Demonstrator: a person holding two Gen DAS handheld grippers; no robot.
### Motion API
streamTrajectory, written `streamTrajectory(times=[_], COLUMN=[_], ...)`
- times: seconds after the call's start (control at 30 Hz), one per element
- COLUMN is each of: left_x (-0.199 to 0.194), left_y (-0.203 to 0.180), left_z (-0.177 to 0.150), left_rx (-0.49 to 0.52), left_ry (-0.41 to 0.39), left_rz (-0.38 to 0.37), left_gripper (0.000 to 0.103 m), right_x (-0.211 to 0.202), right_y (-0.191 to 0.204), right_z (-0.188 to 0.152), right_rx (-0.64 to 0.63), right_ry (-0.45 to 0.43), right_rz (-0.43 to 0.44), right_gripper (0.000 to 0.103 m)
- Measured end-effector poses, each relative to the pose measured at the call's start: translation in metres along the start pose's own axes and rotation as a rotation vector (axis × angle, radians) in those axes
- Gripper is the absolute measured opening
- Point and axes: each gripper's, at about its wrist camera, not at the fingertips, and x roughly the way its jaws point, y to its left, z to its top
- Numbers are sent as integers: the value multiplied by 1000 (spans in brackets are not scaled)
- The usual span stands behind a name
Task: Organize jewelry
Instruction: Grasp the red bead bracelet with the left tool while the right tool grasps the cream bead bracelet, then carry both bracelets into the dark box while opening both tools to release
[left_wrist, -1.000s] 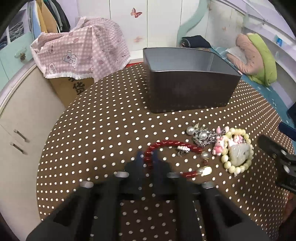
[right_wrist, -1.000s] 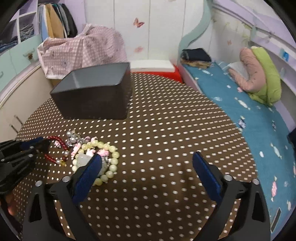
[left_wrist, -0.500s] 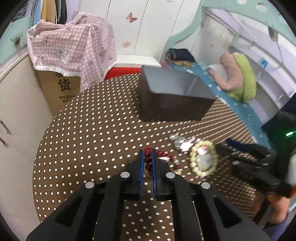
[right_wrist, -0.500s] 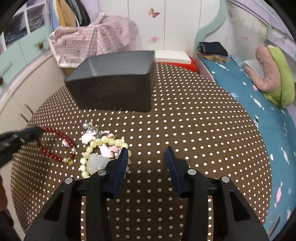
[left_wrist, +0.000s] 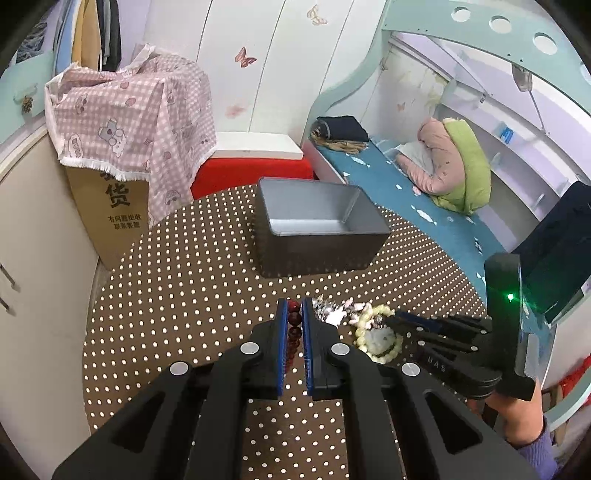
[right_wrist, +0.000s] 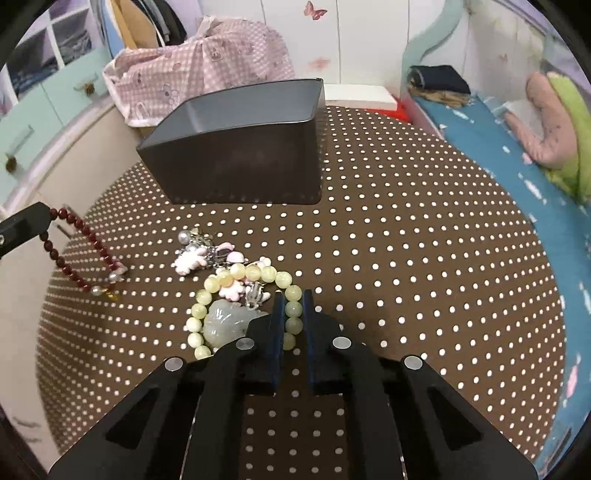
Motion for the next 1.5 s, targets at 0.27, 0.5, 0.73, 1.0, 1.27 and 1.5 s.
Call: streamTrajectory(times=[0.27,0.5,0.73,1.0,1.27,1.5], left_x=[-20,-31,20,100,117,85], left_y=[-9,-32,-28,-6,-3,-9], left_z=[31,81,127,121,96,90], left_rx=[17,88,76,44,52,44], left_ry=[-54,-128,-109,50,88,6], left_rz=[-82,-74,-21,0,41,46], left_gripper=[6,6,6,7,40,61], right_x=[-58,-119,-118,-40,-1,-27], right_y=[6,13,11,12,2,-8], right_z=[10,52,113,129,112,99], right_rx=[-8,-45,-19,8,48,74], right_ry=[-135,-283,-355,-243,-172,-212], right_rz=[68,96,98,83,94,97], right_gripper=[10,10,10,10,12,12])
